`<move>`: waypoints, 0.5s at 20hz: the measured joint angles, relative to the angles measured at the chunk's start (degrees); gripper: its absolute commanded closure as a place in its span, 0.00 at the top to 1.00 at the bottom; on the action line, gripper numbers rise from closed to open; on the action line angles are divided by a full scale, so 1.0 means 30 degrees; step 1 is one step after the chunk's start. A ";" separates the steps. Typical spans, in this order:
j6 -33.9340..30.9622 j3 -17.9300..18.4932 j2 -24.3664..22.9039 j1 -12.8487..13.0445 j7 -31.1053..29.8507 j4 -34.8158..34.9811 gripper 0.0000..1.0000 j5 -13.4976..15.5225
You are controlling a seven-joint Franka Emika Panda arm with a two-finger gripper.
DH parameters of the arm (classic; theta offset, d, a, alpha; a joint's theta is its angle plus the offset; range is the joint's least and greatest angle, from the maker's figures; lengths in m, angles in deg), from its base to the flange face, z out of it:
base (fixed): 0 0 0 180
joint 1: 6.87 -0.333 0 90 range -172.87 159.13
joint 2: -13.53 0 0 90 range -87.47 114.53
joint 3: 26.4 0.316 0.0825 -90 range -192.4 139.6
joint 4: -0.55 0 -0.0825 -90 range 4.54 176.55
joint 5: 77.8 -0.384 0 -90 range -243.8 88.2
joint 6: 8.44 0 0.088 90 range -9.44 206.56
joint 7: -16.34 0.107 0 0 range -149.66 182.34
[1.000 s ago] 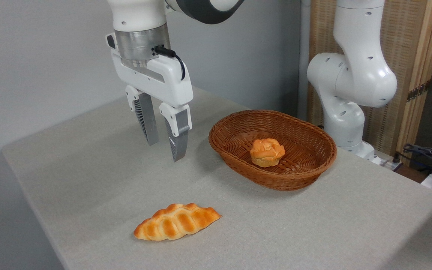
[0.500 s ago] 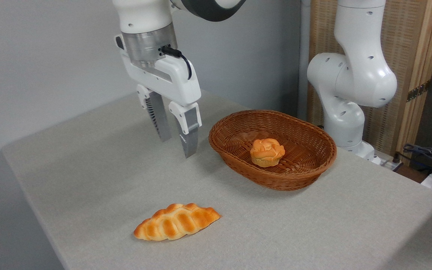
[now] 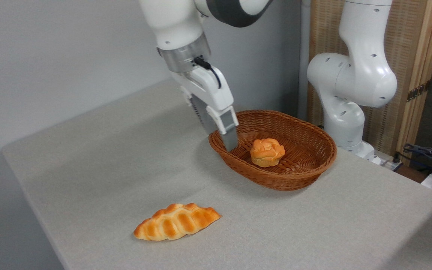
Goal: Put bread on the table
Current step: 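Lower the gripper into the basket and close it on the orange bun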
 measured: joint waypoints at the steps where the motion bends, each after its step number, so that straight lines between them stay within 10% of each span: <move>1: -0.0172 0.0022 -0.0326 0.0000 0.0299 0.0537 1.00 0.0000; 10: -0.0240 0.0269 -0.2336 -0.0064 0.3395 0.4601 1.00 -0.0013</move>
